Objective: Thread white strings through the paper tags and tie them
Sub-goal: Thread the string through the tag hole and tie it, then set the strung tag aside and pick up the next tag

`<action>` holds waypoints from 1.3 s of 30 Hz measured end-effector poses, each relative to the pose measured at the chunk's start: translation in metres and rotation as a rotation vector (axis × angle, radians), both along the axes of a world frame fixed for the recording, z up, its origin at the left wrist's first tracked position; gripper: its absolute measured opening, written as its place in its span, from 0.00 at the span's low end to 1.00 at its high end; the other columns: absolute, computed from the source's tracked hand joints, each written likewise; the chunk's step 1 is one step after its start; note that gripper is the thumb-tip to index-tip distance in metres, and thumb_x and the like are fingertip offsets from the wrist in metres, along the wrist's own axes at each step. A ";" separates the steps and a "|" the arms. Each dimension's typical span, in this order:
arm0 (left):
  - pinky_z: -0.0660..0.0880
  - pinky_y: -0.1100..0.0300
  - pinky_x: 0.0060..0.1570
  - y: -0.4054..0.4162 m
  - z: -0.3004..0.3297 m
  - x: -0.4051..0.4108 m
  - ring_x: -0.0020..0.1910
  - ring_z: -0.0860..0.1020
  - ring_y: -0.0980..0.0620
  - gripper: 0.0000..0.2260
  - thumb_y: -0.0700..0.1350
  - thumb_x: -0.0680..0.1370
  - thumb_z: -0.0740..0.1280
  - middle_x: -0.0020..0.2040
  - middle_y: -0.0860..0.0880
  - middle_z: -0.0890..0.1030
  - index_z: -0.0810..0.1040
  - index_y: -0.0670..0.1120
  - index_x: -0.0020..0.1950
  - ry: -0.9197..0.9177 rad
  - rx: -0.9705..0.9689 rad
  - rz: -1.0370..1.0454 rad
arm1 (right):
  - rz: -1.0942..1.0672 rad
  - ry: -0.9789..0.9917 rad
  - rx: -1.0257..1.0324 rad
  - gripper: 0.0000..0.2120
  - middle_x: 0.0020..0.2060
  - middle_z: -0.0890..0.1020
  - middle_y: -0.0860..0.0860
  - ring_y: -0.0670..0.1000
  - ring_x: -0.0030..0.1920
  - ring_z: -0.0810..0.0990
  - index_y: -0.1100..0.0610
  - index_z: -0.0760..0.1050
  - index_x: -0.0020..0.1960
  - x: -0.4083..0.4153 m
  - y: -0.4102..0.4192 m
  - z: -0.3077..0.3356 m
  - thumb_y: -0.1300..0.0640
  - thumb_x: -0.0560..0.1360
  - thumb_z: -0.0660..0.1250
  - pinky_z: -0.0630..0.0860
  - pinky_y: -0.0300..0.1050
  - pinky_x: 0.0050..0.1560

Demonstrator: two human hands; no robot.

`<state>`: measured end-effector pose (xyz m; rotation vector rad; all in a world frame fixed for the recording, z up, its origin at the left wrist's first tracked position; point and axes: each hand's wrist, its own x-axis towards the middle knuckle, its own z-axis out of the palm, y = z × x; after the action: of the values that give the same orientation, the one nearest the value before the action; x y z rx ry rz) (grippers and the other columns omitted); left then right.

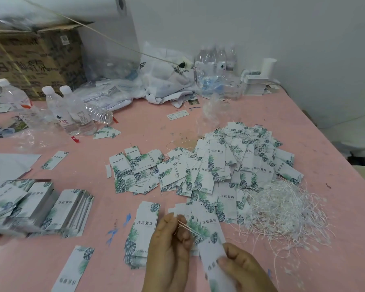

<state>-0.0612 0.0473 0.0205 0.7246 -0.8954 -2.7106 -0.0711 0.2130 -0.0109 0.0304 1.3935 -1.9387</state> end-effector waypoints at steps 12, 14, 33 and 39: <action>0.67 0.57 0.34 0.032 -0.047 0.019 0.29 0.70 0.48 0.05 0.39 0.67 0.74 0.28 0.40 0.73 0.82 0.47 0.34 -0.061 -0.809 -0.100 | -0.381 -0.264 -0.203 0.15 0.42 0.83 0.69 0.62 0.36 0.84 0.71 0.74 0.54 -0.001 -0.011 0.003 0.69 0.67 0.63 0.81 0.51 0.30; 0.69 0.58 0.35 0.027 -0.050 0.018 0.30 0.72 0.50 0.07 0.37 0.67 0.74 0.31 0.43 0.76 0.82 0.50 0.34 0.003 -0.934 -0.116 | -0.394 -0.255 -0.189 0.15 0.41 0.83 0.69 0.62 0.34 0.84 0.72 0.75 0.52 -0.001 -0.010 0.005 0.70 0.67 0.63 0.81 0.50 0.29; 0.70 0.78 0.37 0.026 -0.053 0.025 0.34 0.73 0.72 0.06 0.41 0.69 0.73 0.40 0.57 0.80 0.85 0.51 0.43 0.192 -1.550 -0.138 | -0.499 0.199 0.246 0.09 0.55 0.82 0.60 0.60 0.54 0.81 0.59 0.78 0.56 -0.181 -0.023 0.064 0.65 0.79 0.63 0.78 0.63 0.56; 0.69 0.80 0.35 0.026 -0.066 0.022 0.35 0.74 0.73 0.11 0.40 0.67 0.73 0.38 0.58 0.79 0.82 0.55 0.42 0.180 -1.566 -0.151 | -0.385 0.595 0.780 0.11 0.42 0.77 0.58 0.58 0.40 0.78 0.58 0.75 0.48 -0.215 -0.030 0.054 0.68 0.78 0.56 0.75 0.45 0.36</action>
<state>-0.0388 0.0732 -0.0452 0.0233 -2.4152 -1.2759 -0.2864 0.1827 0.0435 0.1009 2.6430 -1.6167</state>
